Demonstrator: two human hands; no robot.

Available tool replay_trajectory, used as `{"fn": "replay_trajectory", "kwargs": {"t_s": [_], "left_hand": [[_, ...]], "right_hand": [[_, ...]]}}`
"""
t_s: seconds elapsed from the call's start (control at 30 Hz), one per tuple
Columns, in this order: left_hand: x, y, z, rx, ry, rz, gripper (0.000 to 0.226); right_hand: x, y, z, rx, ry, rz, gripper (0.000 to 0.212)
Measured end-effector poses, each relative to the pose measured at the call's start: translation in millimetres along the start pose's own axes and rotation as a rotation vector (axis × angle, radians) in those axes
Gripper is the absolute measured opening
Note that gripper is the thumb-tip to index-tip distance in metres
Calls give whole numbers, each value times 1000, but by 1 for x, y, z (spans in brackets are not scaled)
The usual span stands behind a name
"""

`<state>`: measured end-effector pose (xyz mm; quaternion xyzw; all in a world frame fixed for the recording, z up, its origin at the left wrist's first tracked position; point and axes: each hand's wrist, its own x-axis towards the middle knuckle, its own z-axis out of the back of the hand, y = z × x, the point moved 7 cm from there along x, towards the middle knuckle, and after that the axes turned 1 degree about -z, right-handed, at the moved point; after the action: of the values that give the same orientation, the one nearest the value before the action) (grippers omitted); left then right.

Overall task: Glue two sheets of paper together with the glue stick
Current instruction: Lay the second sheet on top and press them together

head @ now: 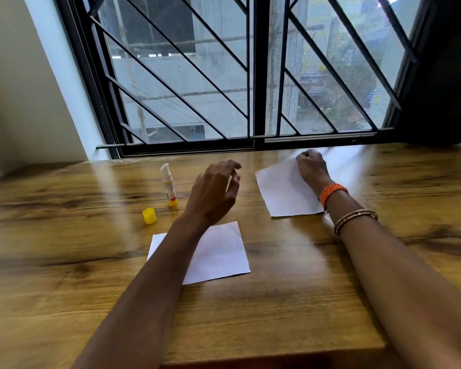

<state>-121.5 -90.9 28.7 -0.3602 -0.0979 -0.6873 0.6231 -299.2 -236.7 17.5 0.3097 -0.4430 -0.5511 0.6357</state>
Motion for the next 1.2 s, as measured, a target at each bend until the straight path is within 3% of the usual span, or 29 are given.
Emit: {"fn": "replay_trajectory", "kwargs": {"t_s": [0.17, 0.27, 0.37, 0.47, 0.57, 0.67, 0.77, 0.9, 1.03, 1.2], "left_hand": [[3, -12, 26, 35, -74, 15, 50], [5, -21, 46, 10, -133, 46, 49], [-1, -26, 66, -266, -239, 63, 27], [-15, -24, 77, -592, -312, 187, 15], [-35, -12, 84, -873, -429, 426, 7], [-60, 5, 87, -946, -497, 610, 9], [-82, 23, 82, -995, -514, 756, 11], [-104, 37, 78, -994, -495, 854, 13], [-116, 45, 77, -981, -409, 912, 15], [-126, 53, 78, -966, -404, 959, 9]], "right_hand": [[-29, 71, -12, -118, 206, 363, 11], [-61, 111, -18, -79, 311, 551, 10], [-90, 141, -17, -73, 311, 674, 14], [-107, 157, -17, -83, 310, 689, 21], [-115, 157, -7, -72, 250, 617, 10], [-117, 125, 6, -5, 189, 405, 41], [-130, 77, 2, 100, 252, 162, 49], [-158, 35, -21, 258, 422, -125, 29], [-165, 32, -25, 284, 379, -165, 21], [-178, 35, -35, 317, 476, -273, 23]]}}
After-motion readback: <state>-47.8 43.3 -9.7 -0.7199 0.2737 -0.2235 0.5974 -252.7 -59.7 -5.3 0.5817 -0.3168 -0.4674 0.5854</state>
